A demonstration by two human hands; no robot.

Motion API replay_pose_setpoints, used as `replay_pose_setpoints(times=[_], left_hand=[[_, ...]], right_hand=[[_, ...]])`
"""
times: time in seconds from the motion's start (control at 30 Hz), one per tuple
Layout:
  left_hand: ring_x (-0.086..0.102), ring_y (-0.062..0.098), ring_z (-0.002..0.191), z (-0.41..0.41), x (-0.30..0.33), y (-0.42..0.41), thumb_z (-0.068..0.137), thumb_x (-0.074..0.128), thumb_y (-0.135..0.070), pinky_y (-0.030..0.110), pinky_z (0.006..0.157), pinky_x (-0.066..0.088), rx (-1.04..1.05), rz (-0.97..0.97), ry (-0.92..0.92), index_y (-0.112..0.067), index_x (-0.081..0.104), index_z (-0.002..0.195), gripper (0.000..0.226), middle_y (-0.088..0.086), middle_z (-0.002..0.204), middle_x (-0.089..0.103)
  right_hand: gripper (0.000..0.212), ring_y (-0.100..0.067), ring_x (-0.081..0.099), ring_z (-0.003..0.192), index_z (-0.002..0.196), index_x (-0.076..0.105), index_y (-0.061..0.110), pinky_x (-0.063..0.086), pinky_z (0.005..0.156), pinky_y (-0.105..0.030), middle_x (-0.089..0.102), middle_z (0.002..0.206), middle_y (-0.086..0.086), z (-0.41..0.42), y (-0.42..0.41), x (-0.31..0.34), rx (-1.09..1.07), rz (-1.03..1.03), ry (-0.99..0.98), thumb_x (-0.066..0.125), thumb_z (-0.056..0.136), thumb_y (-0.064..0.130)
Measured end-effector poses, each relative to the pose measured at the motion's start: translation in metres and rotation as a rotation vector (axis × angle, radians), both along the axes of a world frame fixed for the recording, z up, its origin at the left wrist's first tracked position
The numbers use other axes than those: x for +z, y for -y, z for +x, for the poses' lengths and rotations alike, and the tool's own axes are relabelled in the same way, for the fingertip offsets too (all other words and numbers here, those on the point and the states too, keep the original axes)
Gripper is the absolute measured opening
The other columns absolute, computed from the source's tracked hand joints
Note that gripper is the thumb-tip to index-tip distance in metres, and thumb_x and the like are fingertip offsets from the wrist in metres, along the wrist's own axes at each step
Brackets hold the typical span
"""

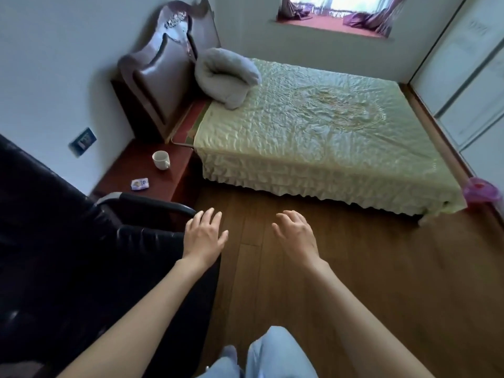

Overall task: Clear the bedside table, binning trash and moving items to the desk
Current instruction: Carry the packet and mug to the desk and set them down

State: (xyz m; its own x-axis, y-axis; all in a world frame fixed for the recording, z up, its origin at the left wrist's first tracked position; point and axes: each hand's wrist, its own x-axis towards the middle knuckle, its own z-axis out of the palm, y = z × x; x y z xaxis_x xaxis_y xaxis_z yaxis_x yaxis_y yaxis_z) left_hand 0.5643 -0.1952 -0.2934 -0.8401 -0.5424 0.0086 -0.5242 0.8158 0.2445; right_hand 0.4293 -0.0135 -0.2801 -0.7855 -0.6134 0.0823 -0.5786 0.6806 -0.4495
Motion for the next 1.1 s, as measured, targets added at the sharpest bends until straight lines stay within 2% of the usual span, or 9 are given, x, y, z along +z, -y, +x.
replay_pose_setpoints(times=[0.37, 0.5, 0.63, 0.83, 1.1], left_hand=[[0.031, 0.027, 0.138, -0.15, -0.028, 0.082, 0.092, 0.05, -0.04, 0.042, 0.111, 0.028, 0.13, 0.015, 0.056, -0.014, 0.04, 0.14, 0.056, 0.009, 0.149, 0.037], [0.028, 0.024, 0.139, -0.209, -0.032, 0.106, 0.093, 0.045, -0.041, 0.04, 0.112, 0.026, 0.212, 0.017, 0.106, -0.017, 0.036, 0.142, 0.056, 0.006, 0.15, 0.034], [0.031, 0.024, 0.138, -0.25, -0.041, 0.12, 0.092, 0.047, -0.04, 0.04, 0.111, 0.028, 0.283, 0.037, 0.137, -0.016, 0.039, 0.141, 0.055, 0.006, 0.148, 0.038], [0.038, 0.028, 0.134, -0.281, -0.052, 0.15, 0.09, 0.054, -0.036, 0.043, 0.107, 0.034, 0.42, 0.085, 0.134, -0.012, 0.046, 0.136, 0.052, 0.011, 0.143, 0.044], [0.04, 0.03, 0.131, -0.298, -0.068, 0.24, 0.089, 0.056, -0.035, 0.045, 0.105, 0.038, 0.6, 0.096, 0.103, -0.011, 0.048, 0.134, 0.052, 0.014, 0.141, 0.046]], right_hand=[[0.04, -0.022, 0.035, 0.136, 0.129, 0.055, 0.012, 0.031, 0.112, -0.038, 0.052, 0.137, -0.006, -0.175, 0.085, -0.025, 0.071, 0.013, 0.064, 0.05, 0.096, 0.033], [0.042, -0.021, 0.035, 0.136, 0.131, 0.054, 0.013, 0.031, 0.112, -0.039, 0.052, 0.136, -0.004, -0.25, 0.12, -0.027, 0.149, 0.032, 0.08, 0.047, 0.096, 0.035], [0.043, -0.02, 0.034, 0.136, 0.133, 0.052, 0.015, 0.031, 0.112, -0.039, 0.052, 0.137, -0.001, -0.307, 0.149, -0.031, 0.25, 0.087, 0.092, 0.046, 0.096, 0.037], [0.042, -0.02, 0.039, 0.132, 0.131, 0.053, 0.013, 0.035, 0.109, -0.035, 0.054, 0.133, -0.001, -0.36, 0.201, -0.045, 0.41, 0.153, 0.077, 0.046, 0.097, 0.037], [0.041, -0.022, 0.042, 0.129, 0.129, 0.055, 0.012, 0.036, 0.107, -0.036, 0.058, 0.127, -0.002, -0.393, 0.327, -0.06, 0.63, 0.185, 0.063, 0.047, 0.096, 0.036]])
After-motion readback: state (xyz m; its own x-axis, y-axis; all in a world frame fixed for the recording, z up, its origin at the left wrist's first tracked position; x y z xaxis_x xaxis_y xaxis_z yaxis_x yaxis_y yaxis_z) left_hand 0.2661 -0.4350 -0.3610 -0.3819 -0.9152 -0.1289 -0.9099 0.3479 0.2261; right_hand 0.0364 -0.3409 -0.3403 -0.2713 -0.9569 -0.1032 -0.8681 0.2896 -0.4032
